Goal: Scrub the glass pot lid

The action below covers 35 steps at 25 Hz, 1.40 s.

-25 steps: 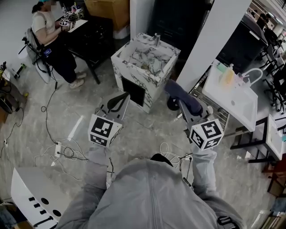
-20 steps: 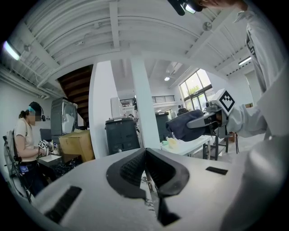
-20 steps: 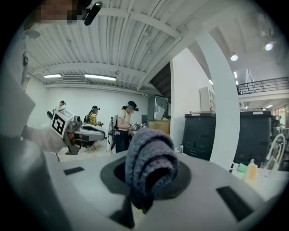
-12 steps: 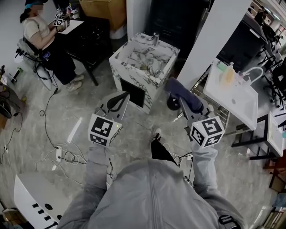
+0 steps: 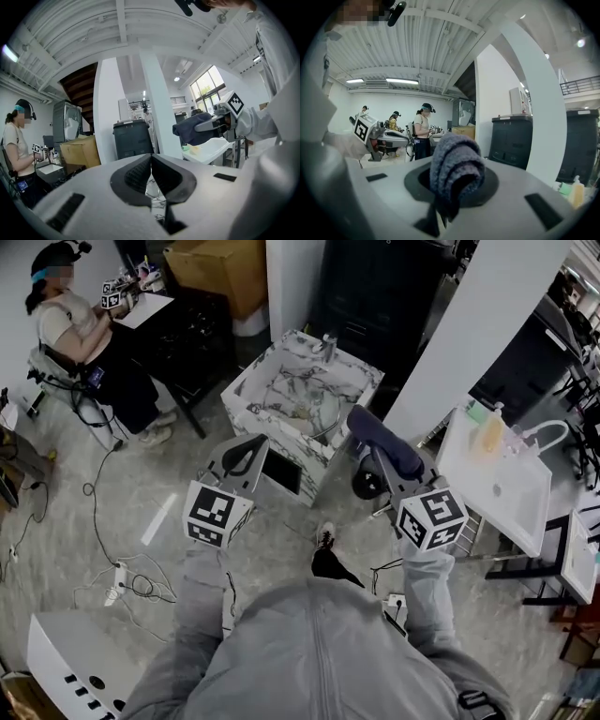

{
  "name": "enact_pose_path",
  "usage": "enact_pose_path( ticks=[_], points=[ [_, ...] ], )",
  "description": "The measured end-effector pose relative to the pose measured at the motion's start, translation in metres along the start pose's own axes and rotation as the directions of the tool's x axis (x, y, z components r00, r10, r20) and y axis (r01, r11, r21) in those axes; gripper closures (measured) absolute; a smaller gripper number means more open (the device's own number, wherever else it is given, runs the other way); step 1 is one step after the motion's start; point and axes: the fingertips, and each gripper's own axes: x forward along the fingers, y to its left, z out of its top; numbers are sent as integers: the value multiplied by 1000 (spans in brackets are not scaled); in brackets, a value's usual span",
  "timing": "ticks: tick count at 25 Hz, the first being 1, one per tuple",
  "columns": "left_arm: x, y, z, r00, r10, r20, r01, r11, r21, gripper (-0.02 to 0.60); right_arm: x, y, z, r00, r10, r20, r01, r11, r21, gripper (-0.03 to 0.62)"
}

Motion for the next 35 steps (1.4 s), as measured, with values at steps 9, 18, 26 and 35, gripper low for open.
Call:
enact_pose_path(
  ticks=[9, 18, 26, 35],
  points=[
    [99, 52, -5, 998, 44, -51, -46, 998, -33, 554, 87, -85, -4, 998, 52, -42, -51, 998, 32, 520],
    [166, 83, 0, 995, 66, -75, -69, 997, -38, 554, 134, -145, 2, 997, 70, -42, -68, 996, 54, 520],
    [200, 105, -13, 987, 116, -110, -123, 991, -55, 554, 175, -174, -14, 991, 118, -70, -111, 989, 93, 520],
    [221, 127, -37, 966, 205, -156, -221, 971, -94, 554, 225, -185, -36, 965, 239, -107, -229, 968, 101, 520]
  ],
)
